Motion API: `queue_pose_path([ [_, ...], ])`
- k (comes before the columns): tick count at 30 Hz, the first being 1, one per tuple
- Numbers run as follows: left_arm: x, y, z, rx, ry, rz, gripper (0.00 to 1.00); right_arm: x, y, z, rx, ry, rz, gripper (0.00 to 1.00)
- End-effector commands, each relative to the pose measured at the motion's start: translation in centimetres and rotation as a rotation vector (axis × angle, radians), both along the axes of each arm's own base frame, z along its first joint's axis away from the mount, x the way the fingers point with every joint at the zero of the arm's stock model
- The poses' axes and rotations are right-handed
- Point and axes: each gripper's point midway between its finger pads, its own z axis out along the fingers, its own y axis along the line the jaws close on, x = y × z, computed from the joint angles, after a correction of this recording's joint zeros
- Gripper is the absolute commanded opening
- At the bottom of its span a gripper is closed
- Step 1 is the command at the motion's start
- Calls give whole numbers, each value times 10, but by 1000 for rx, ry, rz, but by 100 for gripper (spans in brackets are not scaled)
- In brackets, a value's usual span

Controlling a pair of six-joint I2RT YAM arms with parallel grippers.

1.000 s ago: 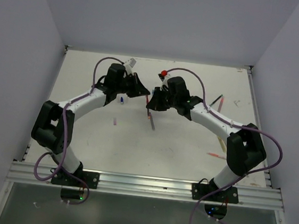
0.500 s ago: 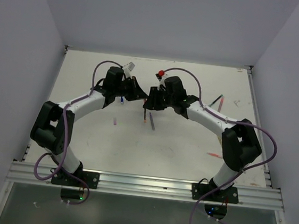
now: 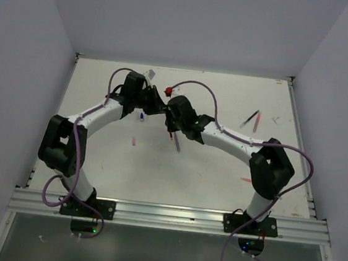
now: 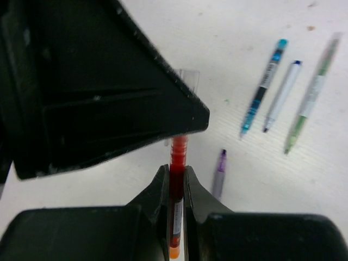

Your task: Open the pen caps

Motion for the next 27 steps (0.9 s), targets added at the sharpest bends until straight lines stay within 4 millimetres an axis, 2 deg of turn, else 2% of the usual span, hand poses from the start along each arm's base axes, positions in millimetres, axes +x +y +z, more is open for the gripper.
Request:
queue_pose_path([
  [1,25,27,2,1,57,93,0,-2,-48,-6,-460,-234,-106,0],
  [2,25,27,-6,-26,85,88,0,-5,-50,-4,-485,-261,-107,0],
  [4,28,28,-4,-81,101,76,0,-13,-54,-11,-530,-277,-92,0],
  [7,29,32,-5,-106,89,70,0,-22,-50,-13,-472,-268,-36,0],
  [8,27,31,-2,-122,80,63,0,-28,-42,-12,-423,-246,10,0],
  [9,18,30,-8,-156,104,48,0,-27,-43,-12,-392,-222,17,0],
  [10,24,29,1,-180,46,42,0,-29,-42,-14,-342,-189,12,0],
  [11,22,30,0,-171,43,37,0,-33,-35,-15,-279,-149,47,0],
  [12,22,34,-5,-128,21,31,0,-26,-43,-10,-240,-134,18,0],
  [13,13,40,-19,-83,72,42,0,-26,-45,-12,-209,-98,8,0],
  [14,8,45,-20,-51,66,51,0,-24,-47,-11,-191,-81,-1,0],
  [15,2,55,-34,13,69,68,0,-21,-54,-13,-184,-51,-12,0],
  [17,-8,67,-42,87,76,90,0,-16,-60,-16,-177,-24,-38,0],
  [18,-18,75,-58,146,104,101,0,-14,-63,-23,-175,8,-47,0],
  [23,-38,91,-78,266,139,113,0,-11,-63,-48,-146,81,-62,0],
  [27,-42,98,-82,393,124,125,8,-9,-62,-65,-142,115,-70,0],
])
